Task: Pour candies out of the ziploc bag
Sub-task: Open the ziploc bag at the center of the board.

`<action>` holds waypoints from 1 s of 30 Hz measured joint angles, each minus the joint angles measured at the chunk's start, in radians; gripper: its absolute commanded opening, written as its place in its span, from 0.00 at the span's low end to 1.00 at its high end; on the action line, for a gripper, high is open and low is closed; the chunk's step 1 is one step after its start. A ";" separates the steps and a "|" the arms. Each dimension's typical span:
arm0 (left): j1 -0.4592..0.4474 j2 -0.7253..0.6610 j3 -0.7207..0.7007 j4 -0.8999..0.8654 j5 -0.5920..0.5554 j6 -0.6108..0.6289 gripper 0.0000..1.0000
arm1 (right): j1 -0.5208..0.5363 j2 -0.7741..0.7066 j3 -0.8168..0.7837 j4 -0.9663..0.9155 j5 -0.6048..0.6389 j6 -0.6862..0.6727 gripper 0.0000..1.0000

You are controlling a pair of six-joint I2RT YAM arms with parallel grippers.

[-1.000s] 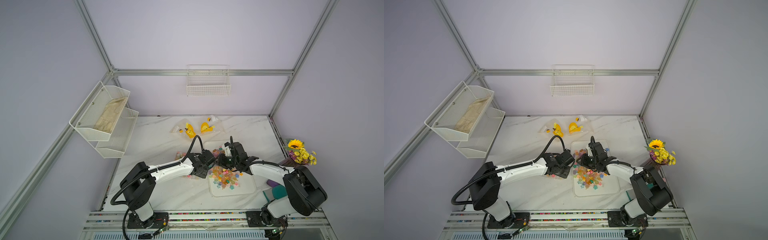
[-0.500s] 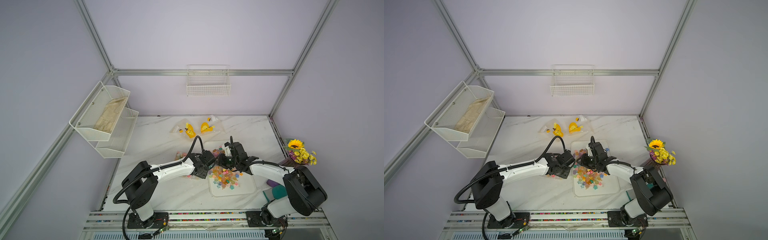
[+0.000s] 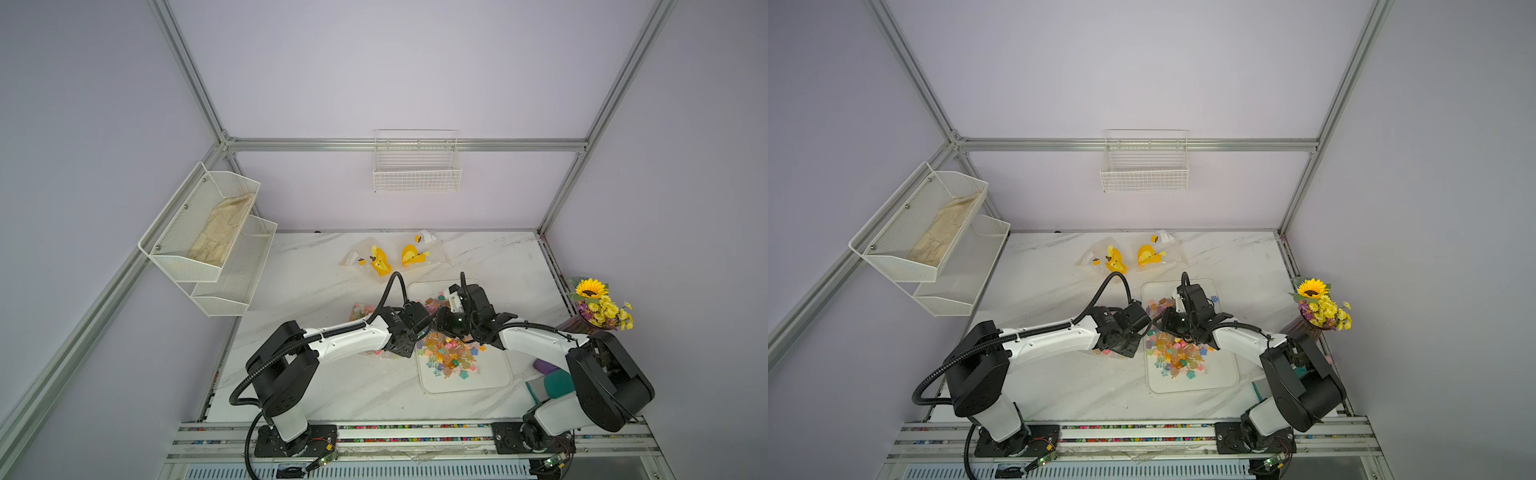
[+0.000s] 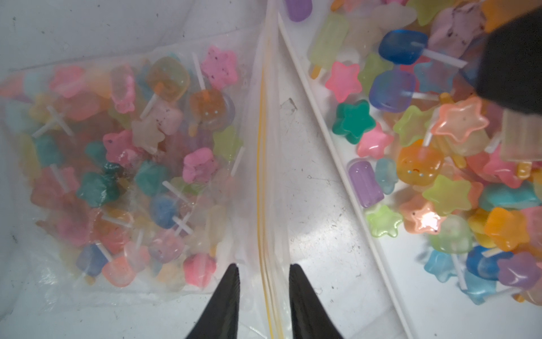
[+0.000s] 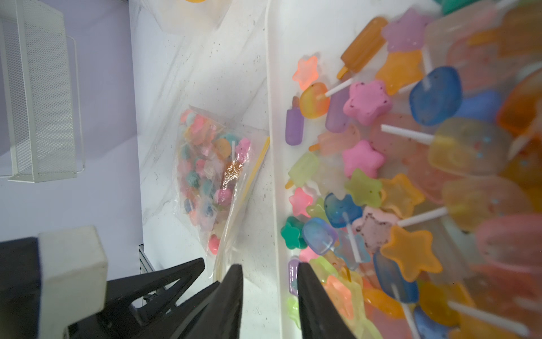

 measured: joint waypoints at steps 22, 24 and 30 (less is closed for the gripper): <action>0.000 0.019 0.000 0.007 0.001 -0.008 0.25 | 0.000 0.000 0.000 0.002 -0.011 0.000 0.35; 0.000 0.020 0.000 0.007 0.003 -0.008 0.24 | 0.000 0.000 0.000 0.002 -0.011 0.000 0.35; 0.000 0.040 0.000 0.013 0.019 -0.008 0.18 | 0.000 -0.002 0.000 0.002 -0.011 0.000 0.35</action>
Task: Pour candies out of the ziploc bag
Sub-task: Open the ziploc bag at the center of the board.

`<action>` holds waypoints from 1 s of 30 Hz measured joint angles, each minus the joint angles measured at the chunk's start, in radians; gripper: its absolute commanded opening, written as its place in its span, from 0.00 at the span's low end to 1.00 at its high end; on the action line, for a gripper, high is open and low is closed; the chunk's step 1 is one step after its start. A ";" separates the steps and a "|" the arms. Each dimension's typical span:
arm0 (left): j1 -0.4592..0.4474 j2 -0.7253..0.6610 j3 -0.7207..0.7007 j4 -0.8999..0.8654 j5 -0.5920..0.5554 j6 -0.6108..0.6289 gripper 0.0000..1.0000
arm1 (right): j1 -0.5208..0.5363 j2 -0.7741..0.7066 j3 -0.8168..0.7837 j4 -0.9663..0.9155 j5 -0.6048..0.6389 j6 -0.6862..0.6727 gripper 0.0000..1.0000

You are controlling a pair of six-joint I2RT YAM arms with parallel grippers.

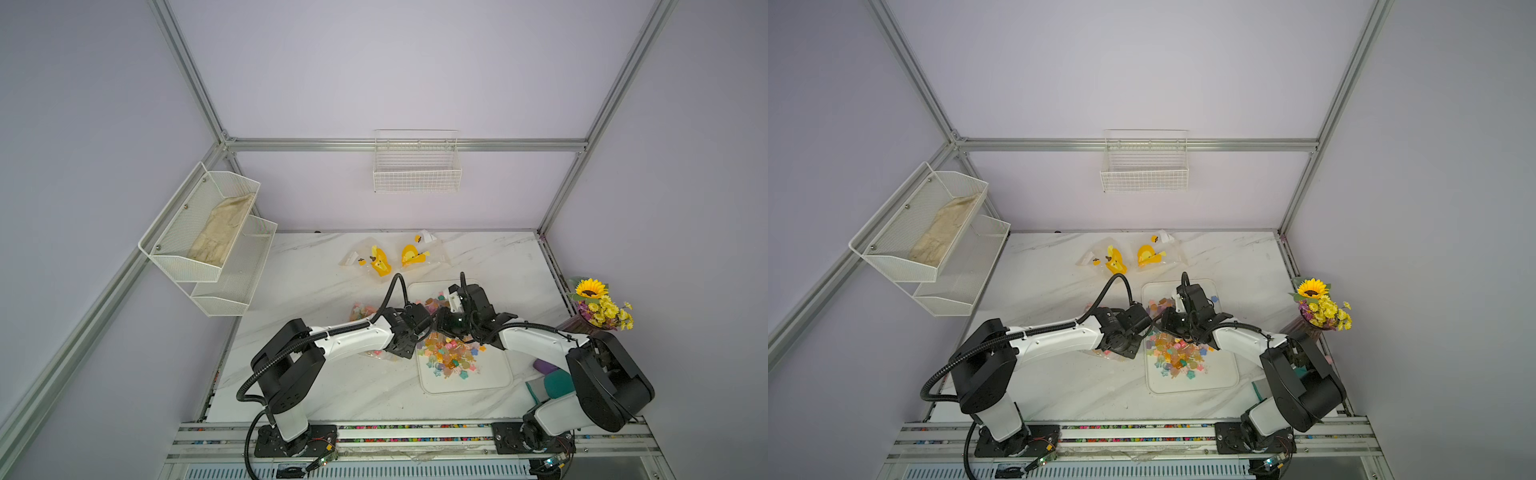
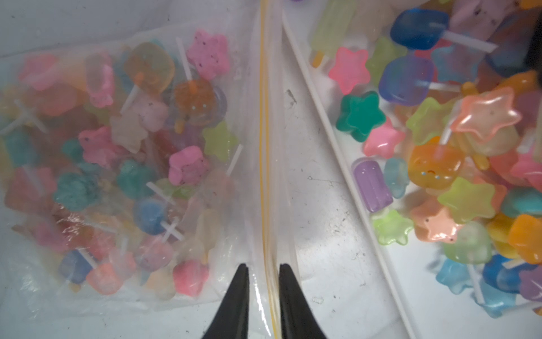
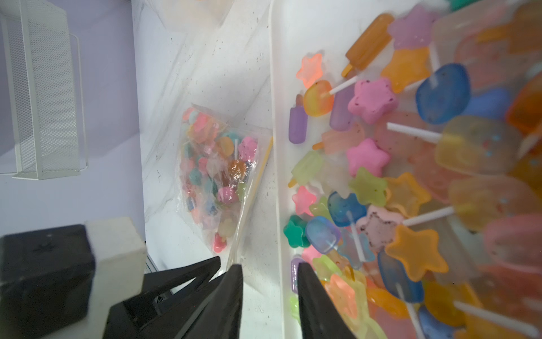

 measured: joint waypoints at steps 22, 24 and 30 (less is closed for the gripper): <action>0.004 0.008 0.000 0.035 0.039 -0.002 0.00 | 0.000 -0.016 -0.010 0.013 -0.011 -0.002 0.31; 0.011 0.007 -0.003 0.050 0.044 -0.003 0.00 | 0.006 -0.016 -0.021 0.022 -0.021 0.002 0.30; 0.061 -0.037 -0.061 0.124 0.089 -0.017 0.00 | 0.086 0.041 -0.023 0.050 -0.044 0.027 0.25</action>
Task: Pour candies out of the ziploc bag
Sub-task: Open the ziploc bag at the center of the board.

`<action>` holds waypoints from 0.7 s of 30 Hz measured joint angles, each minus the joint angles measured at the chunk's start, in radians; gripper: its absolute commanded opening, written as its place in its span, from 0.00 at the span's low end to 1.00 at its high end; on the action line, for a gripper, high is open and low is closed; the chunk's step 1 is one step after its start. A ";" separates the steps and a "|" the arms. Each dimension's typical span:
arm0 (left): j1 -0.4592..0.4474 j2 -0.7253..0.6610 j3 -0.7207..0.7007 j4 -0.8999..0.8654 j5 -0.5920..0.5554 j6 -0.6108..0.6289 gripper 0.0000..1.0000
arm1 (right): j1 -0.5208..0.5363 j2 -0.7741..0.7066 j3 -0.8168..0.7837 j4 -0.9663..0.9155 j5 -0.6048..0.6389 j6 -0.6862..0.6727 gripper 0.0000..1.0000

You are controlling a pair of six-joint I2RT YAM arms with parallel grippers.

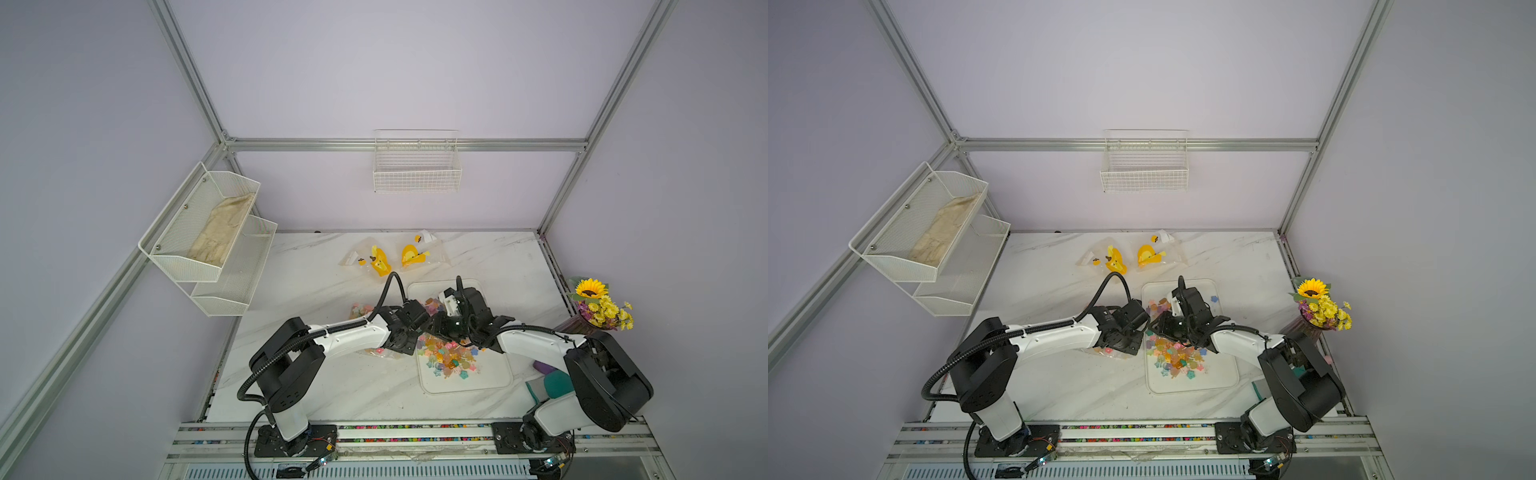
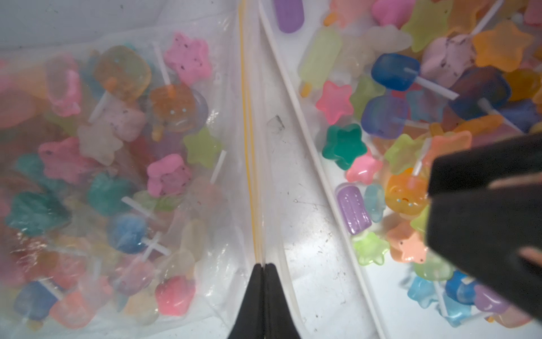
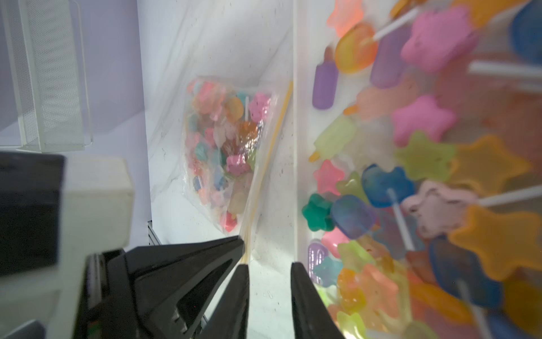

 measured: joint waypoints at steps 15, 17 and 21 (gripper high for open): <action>0.059 -0.105 -0.110 0.146 0.056 -0.045 0.00 | 0.115 0.080 0.046 0.026 0.001 0.049 0.31; 0.059 -0.105 -0.110 0.153 0.059 -0.046 0.00 | 0.124 0.087 0.053 0.032 -0.001 0.049 0.31; 0.059 -0.105 -0.114 0.158 0.060 -0.045 0.00 | 0.131 0.106 0.060 0.047 -0.011 0.048 0.31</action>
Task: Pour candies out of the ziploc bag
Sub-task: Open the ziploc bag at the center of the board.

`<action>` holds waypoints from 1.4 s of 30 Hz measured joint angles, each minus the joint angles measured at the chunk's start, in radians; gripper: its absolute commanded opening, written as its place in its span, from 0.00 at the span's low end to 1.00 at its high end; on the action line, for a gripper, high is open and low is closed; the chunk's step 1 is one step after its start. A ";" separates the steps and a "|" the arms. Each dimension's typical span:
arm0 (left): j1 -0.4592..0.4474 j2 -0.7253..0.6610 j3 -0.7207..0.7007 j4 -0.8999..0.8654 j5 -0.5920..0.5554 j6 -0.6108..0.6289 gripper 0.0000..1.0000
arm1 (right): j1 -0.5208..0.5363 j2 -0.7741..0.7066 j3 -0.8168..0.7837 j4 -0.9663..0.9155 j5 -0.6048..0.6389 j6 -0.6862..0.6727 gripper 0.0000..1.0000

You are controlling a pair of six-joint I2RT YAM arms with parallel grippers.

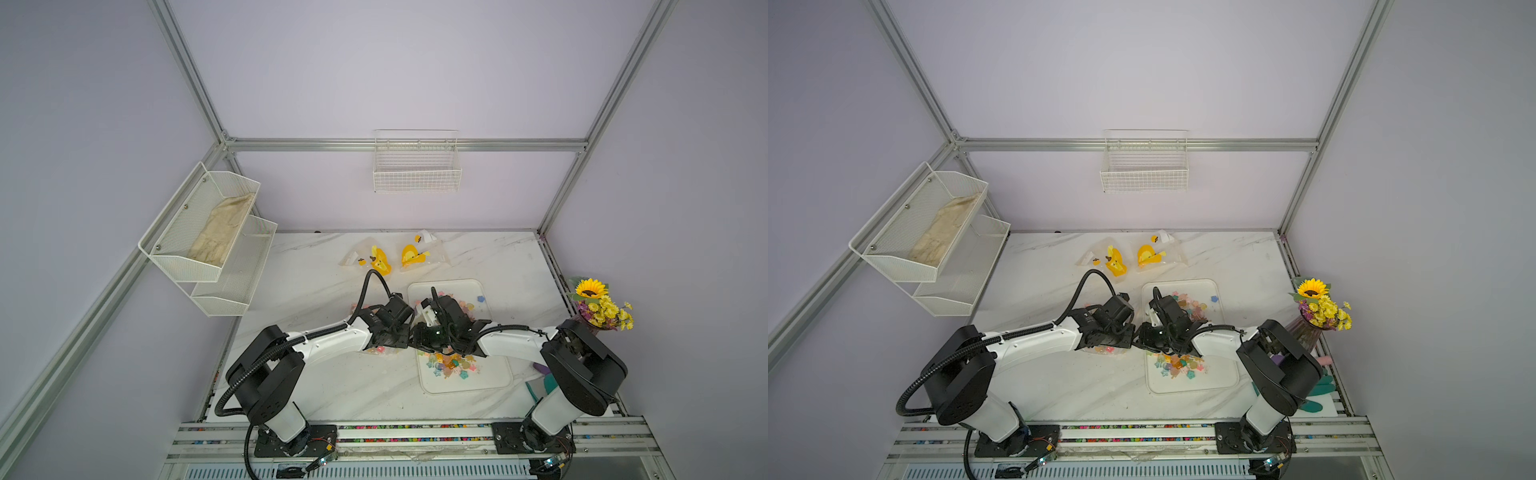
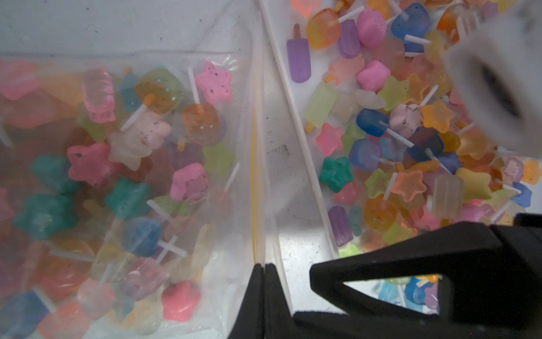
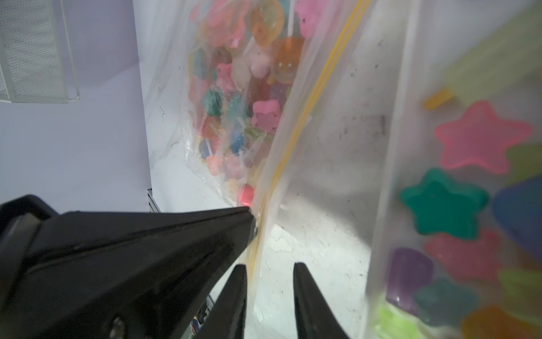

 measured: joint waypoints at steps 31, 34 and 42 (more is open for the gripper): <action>0.007 -0.018 -0.010 -0.017 -0.014 0.001 0.00 | 0.004 0.088 0.018 0.124 -0.093 0.019 0.00; 0.007 -0.030 -0.010 -0.021 -0.017 0.001 0.00 | 0.004 0.090 0.024 0.108 -0.085 0.019 0.00; 0.008 -0.051 -0.010 -0.022 -0.024 0.001 0.00 | 0.005 0.091 0.050 0.030 -0.018 0.019 0.00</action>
